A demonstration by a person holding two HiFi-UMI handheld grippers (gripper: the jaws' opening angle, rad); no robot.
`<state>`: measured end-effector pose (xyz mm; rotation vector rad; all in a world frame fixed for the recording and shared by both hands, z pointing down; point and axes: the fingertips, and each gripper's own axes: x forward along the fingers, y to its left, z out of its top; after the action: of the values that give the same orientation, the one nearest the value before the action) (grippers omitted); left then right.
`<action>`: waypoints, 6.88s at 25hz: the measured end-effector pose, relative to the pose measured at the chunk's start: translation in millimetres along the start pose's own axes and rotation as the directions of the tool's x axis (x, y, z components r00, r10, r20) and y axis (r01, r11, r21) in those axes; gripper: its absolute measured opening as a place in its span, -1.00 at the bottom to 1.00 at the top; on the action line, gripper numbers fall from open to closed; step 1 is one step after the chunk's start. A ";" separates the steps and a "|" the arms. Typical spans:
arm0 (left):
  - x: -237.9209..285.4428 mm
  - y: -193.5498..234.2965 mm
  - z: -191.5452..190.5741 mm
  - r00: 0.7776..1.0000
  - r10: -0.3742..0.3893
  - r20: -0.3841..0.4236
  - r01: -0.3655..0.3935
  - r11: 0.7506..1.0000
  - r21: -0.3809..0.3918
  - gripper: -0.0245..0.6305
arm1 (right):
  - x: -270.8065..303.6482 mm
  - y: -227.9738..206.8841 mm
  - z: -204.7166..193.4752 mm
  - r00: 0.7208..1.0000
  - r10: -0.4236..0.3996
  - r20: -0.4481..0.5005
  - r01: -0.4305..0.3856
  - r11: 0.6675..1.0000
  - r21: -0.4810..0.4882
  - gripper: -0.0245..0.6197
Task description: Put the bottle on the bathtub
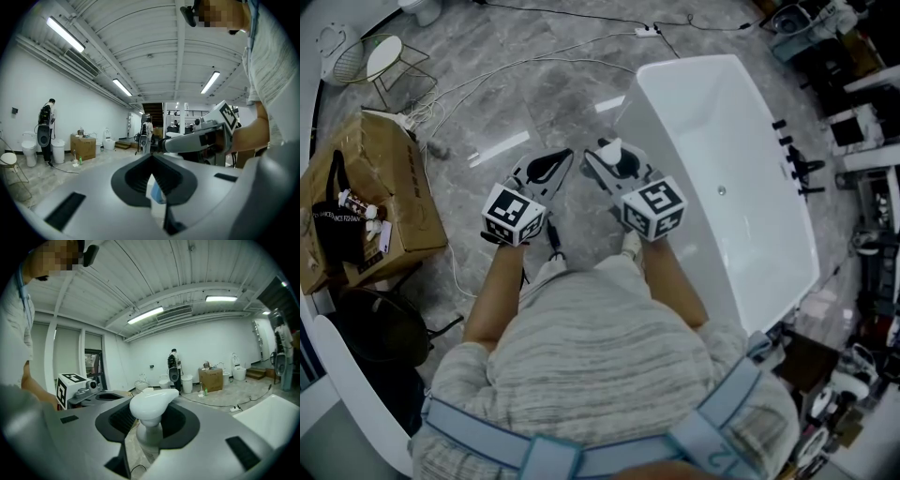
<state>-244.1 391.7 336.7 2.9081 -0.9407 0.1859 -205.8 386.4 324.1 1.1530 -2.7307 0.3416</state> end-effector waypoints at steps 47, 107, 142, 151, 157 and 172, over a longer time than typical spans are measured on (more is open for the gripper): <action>351.9 -21.4 33.1 0.997 0.069 -0.037 -0.071 0.997 -0.042 -0.92 | -82.7 -372.4 -3.0 0.995 0.020 -0.097 -0.017 0.999 0.033 -0.50; 504.4 276.1 -1.4 0.986 0.027 -0.165 -0.056 0.983 -0.173 -0.92 | 228.0 -629.3 -115.2 0.891 -0.024 -0.453 0.107 0.982 0.158 -0.50; 527.0 297.3 -76.1 0.969 -0.011 -0.248 -0.066 0.952 -0.299 -0.92 | 281.7 -641.2 -195.6 0.880 -0.058 -0.472 0.118 0.988 0.098 -0.50; 532.0 293.7 -80.3 0.968 -0.024 -0.251 -0.055 0.951 -0.305 -0.92 | 271.0 -638.6 -201.8 0.890 -0.076 -0.450 0.138 0.985 0.107 -0.50; 533.9 290.3 -80.2 0.968 -0.035 -0.249 -0.044 0.951 -0.305 -0.92 | 271.2 -635.7 -201.9 0.894 -0.077 -0.440 0.134 0.986 0.100 -0.50; 536.7 279.6 -84.1 0.968 -0.045 -0.249 -0.036 0.950 -0.310 -0.92 | 267.6 -620.9 -204.4 0.879 -0.039 -0.475 0.065 0.997 0.039 -0.49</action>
<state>15.6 -134.9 505.4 2.5228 -0.8345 0.3627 68.4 -162.3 674.2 0.9916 -2.2692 0.6046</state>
